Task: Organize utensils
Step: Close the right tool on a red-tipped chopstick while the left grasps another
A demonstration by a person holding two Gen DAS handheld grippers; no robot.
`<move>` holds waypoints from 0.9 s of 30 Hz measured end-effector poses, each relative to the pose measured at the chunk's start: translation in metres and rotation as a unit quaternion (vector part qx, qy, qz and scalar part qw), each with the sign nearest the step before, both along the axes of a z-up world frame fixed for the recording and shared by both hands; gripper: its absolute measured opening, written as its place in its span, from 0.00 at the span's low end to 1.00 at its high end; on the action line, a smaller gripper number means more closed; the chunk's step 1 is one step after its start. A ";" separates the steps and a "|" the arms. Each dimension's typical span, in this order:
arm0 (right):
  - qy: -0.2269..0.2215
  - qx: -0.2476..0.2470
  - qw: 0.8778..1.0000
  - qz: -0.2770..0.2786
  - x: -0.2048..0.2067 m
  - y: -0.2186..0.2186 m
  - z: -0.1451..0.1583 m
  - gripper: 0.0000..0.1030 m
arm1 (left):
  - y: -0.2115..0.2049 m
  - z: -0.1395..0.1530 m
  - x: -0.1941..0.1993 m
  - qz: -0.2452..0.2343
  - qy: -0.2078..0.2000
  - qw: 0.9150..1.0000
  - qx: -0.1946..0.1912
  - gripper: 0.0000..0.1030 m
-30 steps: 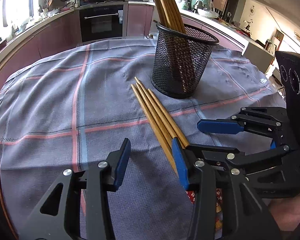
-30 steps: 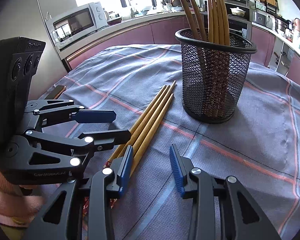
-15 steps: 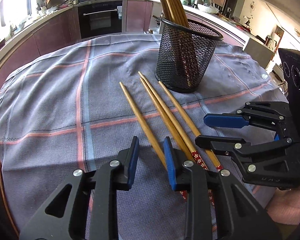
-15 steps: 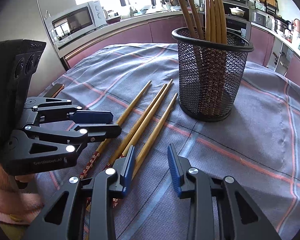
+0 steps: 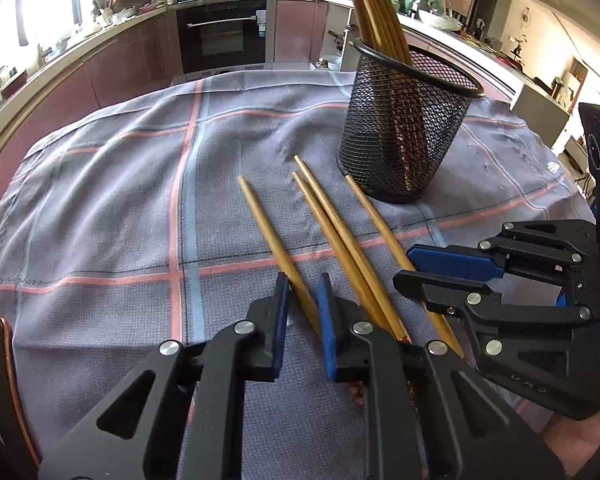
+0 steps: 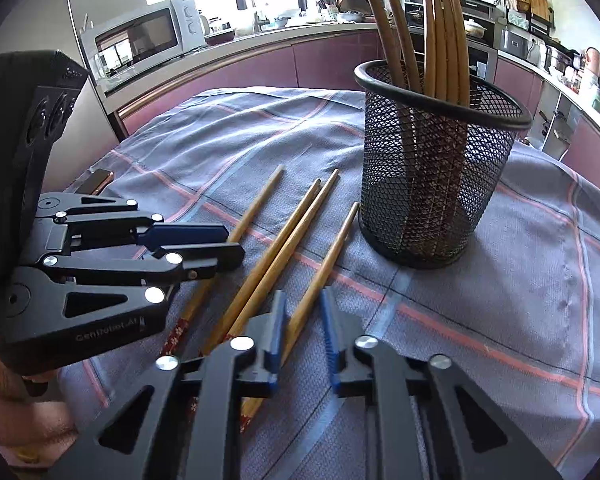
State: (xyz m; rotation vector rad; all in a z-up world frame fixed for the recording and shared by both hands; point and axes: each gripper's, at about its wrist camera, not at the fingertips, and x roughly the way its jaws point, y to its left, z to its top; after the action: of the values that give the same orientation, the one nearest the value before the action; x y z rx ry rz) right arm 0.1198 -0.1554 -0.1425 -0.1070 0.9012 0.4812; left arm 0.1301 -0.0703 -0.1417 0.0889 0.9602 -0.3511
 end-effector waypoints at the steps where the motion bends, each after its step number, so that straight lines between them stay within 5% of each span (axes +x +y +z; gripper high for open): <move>1: 0.002 0.001 1.000 0.001 0.000 -0.001 0.000 0.09 | 0.001 0.000 -0.001 0.003 0.001 1.000 -0.002 0.13; 16: -0.005 -0.022 1.000 0.010 0.004 0.006 0.001 0.07 | -0.001 -0.001 -0.002 0.009 -0.012 0.999 0.029 0.12; 27: -0.017 0.033 0.999 0.004 -0.002 -0.016 0.020 0.05 | 0.018 0.017 -0.010 0.022 -0.018 0.999 -0.025 0.07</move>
State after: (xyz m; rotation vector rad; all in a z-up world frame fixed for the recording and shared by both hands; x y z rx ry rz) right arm 0.1181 -0.1716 -0.1228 -0.0584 0.8514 0.5152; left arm 0.1198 -0.0526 -0.1247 0.0278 0.9162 -0.3310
